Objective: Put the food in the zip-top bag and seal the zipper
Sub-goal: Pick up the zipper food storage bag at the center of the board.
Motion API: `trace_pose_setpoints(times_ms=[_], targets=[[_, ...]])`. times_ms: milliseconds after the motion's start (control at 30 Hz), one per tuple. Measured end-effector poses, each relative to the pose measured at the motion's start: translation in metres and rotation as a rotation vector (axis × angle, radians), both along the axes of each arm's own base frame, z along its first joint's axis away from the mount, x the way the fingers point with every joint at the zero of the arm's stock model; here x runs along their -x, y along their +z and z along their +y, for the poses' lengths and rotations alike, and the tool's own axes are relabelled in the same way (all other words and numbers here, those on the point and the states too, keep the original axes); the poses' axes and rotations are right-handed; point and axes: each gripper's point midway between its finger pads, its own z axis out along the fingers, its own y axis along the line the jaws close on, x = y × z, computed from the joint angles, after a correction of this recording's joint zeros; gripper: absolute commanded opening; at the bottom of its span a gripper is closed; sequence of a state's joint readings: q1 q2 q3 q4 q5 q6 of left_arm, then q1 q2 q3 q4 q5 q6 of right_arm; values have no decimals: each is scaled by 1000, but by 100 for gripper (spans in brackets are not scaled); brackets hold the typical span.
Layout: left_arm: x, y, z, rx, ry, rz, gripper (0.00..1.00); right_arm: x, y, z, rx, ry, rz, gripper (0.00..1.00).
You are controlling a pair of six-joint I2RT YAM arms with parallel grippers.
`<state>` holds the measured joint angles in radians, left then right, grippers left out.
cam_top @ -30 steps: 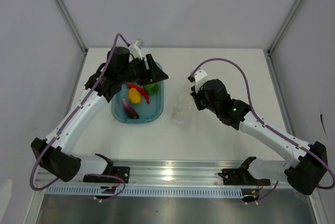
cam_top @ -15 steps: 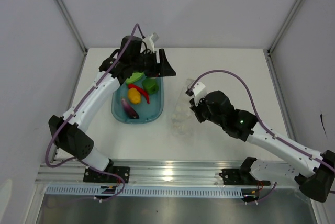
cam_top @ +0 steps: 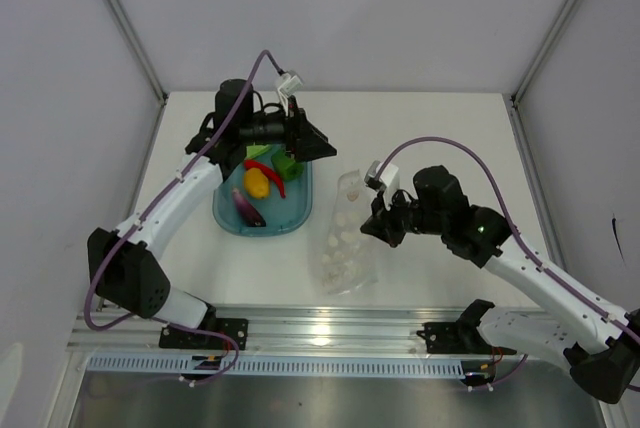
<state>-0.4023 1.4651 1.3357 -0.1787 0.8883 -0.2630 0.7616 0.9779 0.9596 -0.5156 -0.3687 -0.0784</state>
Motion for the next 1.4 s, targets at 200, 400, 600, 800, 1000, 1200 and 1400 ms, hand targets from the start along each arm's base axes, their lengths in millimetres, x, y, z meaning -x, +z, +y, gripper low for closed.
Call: trace_pose_setpoints(times_ms=[200, 400, 600, 800, 1000, 1200, 1400], targets=[[22, 27, -11, 115, -208, -121, 63, 16, 5, 6, -34, 82, 42, 0], [26, 18, -19, 165, -345, -83, 60, 23, 9, 8, -49, 113, 61, 0], [40, -5, -18, 187, -424, -8, 52, 24, 15, 9, -62, 116, 62, 0], [51, -21, -16, 193, -452, 42, 52, 25, 20, 7, -73, 114, 51, 0], [61, -26, -23, 191, -483, 51, 46, 24, 30, 7, -91, 115, 33, 0], [66, -39, -23, 179, -482, 91, 9, 24, 34, 3, -97, 104, 25, 0], [63, -47, -23, 142, -403, 80, 1, 17, 32, -1, -91, 50, 32, 7]])
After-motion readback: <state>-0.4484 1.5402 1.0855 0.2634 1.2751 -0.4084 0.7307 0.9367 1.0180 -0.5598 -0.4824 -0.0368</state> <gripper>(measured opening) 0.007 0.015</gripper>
